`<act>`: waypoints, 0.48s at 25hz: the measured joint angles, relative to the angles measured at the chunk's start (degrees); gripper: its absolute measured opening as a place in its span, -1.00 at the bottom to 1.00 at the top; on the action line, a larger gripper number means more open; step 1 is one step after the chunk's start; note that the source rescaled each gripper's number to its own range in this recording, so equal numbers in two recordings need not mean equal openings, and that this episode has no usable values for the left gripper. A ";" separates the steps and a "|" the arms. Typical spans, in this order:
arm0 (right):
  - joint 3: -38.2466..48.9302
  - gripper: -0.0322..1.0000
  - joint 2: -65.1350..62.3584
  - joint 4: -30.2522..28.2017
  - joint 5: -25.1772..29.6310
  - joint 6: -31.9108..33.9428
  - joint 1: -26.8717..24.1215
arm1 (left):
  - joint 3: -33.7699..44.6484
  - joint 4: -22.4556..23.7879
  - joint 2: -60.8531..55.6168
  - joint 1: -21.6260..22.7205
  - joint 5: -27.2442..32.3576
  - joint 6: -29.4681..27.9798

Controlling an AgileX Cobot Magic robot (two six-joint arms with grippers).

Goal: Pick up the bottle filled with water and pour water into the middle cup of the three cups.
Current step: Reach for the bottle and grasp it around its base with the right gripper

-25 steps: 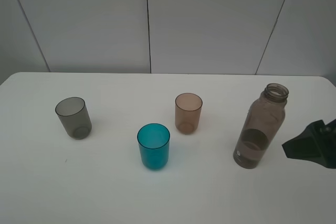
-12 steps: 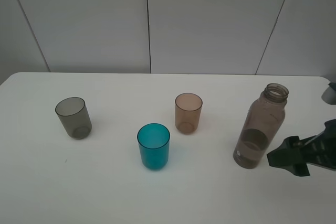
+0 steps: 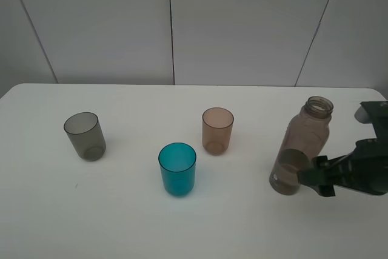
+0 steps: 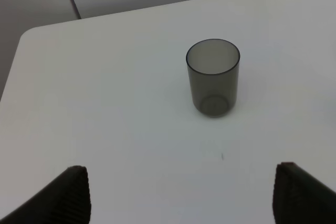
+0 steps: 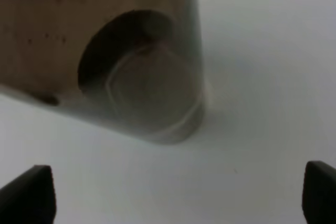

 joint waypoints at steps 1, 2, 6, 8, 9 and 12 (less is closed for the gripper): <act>0.00 1.00 0.34 0.00 -0.81 0.00 0.64 | 0.00 0.00 0.00 0.00 0.00 0.00; 0.00 1.00 0.54 0.00 -1.64 0.00 1.21 | 0.00 0.00 0.00 0.00 0.00 0.00; 1.16 1.00 0.60 0.09 -5.72 0.05 2.02 | 0.00 0.00 0.00 0.00 0.00 0.00; 2.87 1.00 0.60 0.15 -8.83 0.05 3.01 | 0.00 0.00 0.00 0.00 0.00 0.00; 3.83 1.00 0.60 0.42 -10.68 0.05 3.67 | 0.00 0.00 0.00 0.00 0.00 0.00; 5.94 1.00 0.60 1.47 -15.96 0.05 5.44 | 0.00 0.00 0.00 0.00 0.00 0.02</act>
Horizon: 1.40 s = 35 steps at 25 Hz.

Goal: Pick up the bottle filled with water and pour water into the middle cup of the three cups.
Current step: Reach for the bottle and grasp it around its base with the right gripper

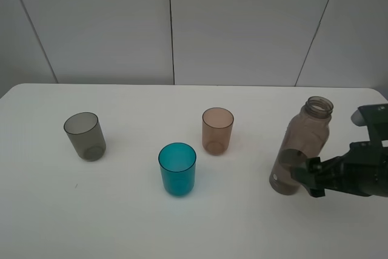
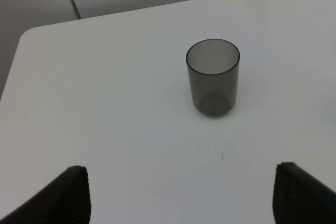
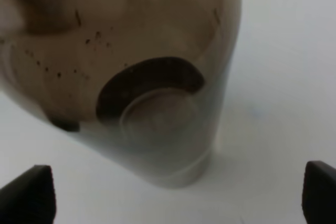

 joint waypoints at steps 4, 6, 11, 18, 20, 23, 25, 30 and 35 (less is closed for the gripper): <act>1.58 1.00 0.00 0.22 -5.33 0.11 2.60 | 0.00 0.00 0.00 0.00 0.00 0.00; 2.55 1.00 0.00 0.22 -8.50 0.11 4.01 | 0.00 0.00 0.00 0.00 0.00 0.00; 4.64 1.00 0.00 0.22 -15.43 0.11 5.87 | 0.00 0.00 0.00 0.00 0.00 0.00; 4.98 1.00 1.25 -0.28 -22.31 0.11 5.87 | 0.00 0.00 0.00 0.00 0.00 0.00; 4.98 1.00 2.63 -0.46 -23.79 0.11 5.87 | 0.00 0.00 0.00 0.00 0.00 0.00; 4.98 1.00 5.17 -1.15 -26.08 1.04 5.87 | 0.00 0.00 0.00 0.00 0.00 0.00; 4.98 1.00 6.64 -2.27 -27.90 2.46 5.87 | 0.00 0.00 0.00 0.00 0.00 0.00; 4.98 1.00 8.70 -3.53 -32.28 4.60 5.87 | 0.00 0.00 0.00 0.00 0.00 0.00; 4.98 1.00 8.68 -3.70 -34.64 4.68 5.92 | 0.00 0.00 0.00 0.00 0.00 0.00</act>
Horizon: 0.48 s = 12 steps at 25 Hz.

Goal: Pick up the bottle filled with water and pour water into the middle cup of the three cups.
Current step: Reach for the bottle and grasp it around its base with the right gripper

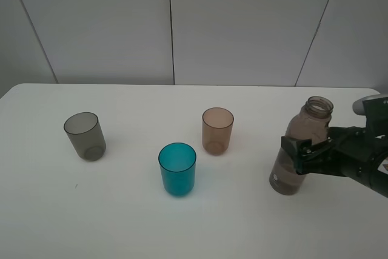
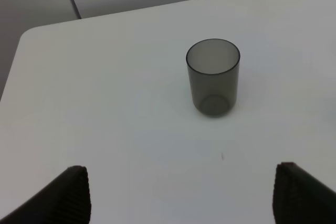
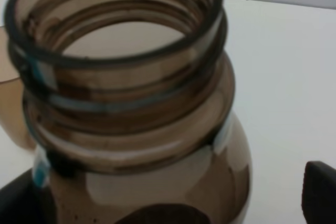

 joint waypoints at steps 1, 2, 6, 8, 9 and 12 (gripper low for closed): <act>0.00 1.00 0.00 0.00 -0.53 0.00 0.11 | 0.00 0.00 0.00 0.00 0.00 0.00; 0.00 1.00 0.00 0.00 -0.71 0.00 0.16 | 0.00 0.00 0.00 0.00 0.00 0.00; 0.00 1.00 0.00 0.00 -1.34 0.00 0.26 | 0.00 0.00 0.00 0.00 0.00 0.00; 0.00 1.00 0.00 0.00 -1.89 0.00 0.31 | 0.00 0.00 0.00 0.00 0.00 0.00; 0.00 1.00 0.00 0.00 -2.09 0.00 0.31 | 0.00 0.00 0.00 0.00 0.00 0.00; -0.05 1.00 0.61 0.00 -2.60 0.00 0.31 | 0.00 0.00 0.00 0.00 0.00 0.00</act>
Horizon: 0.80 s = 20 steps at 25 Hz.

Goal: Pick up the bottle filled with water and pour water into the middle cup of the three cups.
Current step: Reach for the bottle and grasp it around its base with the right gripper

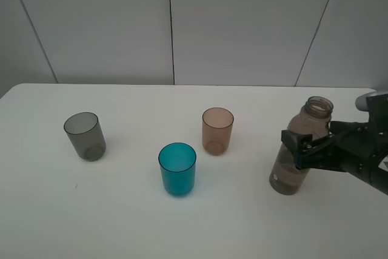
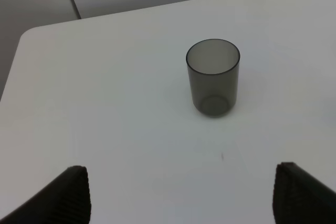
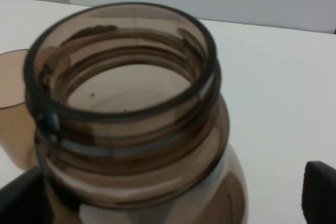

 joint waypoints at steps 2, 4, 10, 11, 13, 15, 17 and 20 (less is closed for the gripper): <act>-0.18 1.00 1.55 0.00 -0.11 0.00 0.00 | 0.00 0.00 0.00 0.00 0.00 0.00; -0.95 1.00 3.54 0.05 -0.05 0.02 0.00 | 0.00 0.00 0.00 0.00 0.00 0.00; -1.85 1.00 5.39 0.22 -0.43 1.07 0.00 | 0.00 0.00 0.00 0.00 0.00 0.00; -1.85 1.00 5.39 0.22 -0.43 1.09 0.00 | 0.00 0.00 0.00 0.00 0.00 0.00; -1.85 1.00 5.39 0.22 -0.43 1.14 0.00 | 0.00 0.00 0.00 0.00 0.00 0.00; -1.85 1.00 5.39 0.59 -0.43 1.16 0.00 | 0.00 0.00 0.00 0.00 0.00 0.00; -1.85 1.00 5.39 0.89 -0.43 1.27 0.00 | 0.00 0.00 0.00 0.00 0.00 0.00; -1.85 0.75 5.39 1.05 -0.43 1.27 0.00 | 0.00 0.00 0.00 0.00 0.00 0.00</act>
